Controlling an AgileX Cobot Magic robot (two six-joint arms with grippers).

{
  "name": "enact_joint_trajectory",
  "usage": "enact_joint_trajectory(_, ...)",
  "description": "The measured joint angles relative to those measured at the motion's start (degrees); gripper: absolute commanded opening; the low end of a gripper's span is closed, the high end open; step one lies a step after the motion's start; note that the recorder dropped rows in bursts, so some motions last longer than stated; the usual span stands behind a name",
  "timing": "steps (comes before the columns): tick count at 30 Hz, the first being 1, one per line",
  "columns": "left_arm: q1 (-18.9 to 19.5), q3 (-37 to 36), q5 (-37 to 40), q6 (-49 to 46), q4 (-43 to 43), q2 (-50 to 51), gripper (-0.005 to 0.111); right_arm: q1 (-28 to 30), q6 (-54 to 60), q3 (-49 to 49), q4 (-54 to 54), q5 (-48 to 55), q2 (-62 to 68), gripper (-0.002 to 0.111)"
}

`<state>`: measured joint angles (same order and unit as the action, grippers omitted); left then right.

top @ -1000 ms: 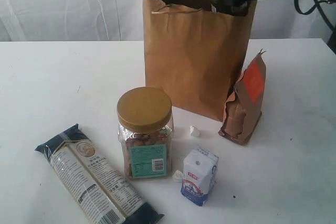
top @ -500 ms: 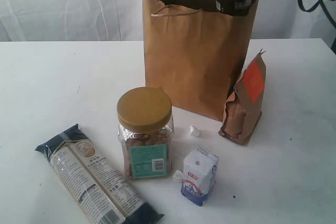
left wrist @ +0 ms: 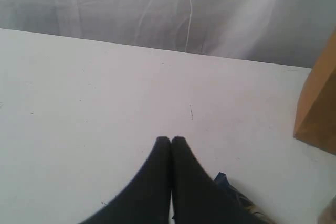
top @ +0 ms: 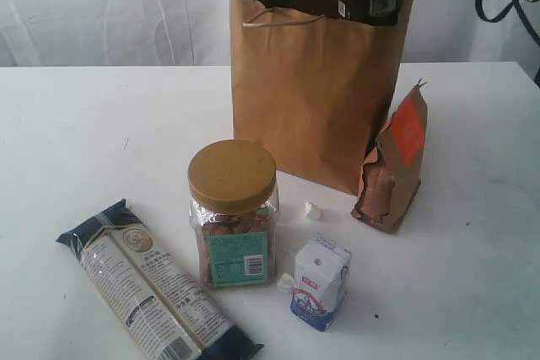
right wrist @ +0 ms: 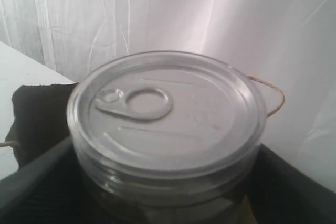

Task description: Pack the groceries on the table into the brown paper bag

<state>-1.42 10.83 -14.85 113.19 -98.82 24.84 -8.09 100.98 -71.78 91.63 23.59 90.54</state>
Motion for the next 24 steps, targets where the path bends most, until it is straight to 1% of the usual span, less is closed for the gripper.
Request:
enact_joint_trajectory(2,0.0,0.0,0.0,0.0,0.0,0.0,0.0,0.0,-0.51,-0.28,0.4,-0.12,-0.18,0.103)
enact_joint_trajectory(3,0.0,0.0,0.0,0.0,0.0,0.0,0.0,0.0,-0.63,-0.3,0.53,-0.35,-0.44,0.105)
enact_joint_trajectory(12,0.0,0.0,-0.12,0.0,0.0,0.0,0.0,0.0,-0.75,-0.54,0.89,-0.5,-1.29,0.105)
enact_joint_trajectory(18,0.0,0.0,-0.22,0.0,0.0,0.0,0.0,0.0,-0.87,-0.54,0.59,-2.24,-5.3,0.105)
enact_joint_trajectory(21,0.0,0.0,-0.22,0.0,0.0,0.0,0.0,0.0,-0.76,-0.54,-2.31,-5.95,-8.03,0.105)
enact_joint_trajectory(23,0.0,0.0,-0.22,0.0,0.0,0.0,0.0,0.0,-1.59,-0.54,-8.35,-8.82,-11.03,0.105)
enact_joint_trajectory(24,0.0,0.0,-0.22,0.0,0.0,0.0,0.0,0.0,-4.14,-0.54,-13.45,-9.25,-12.95,0.105)
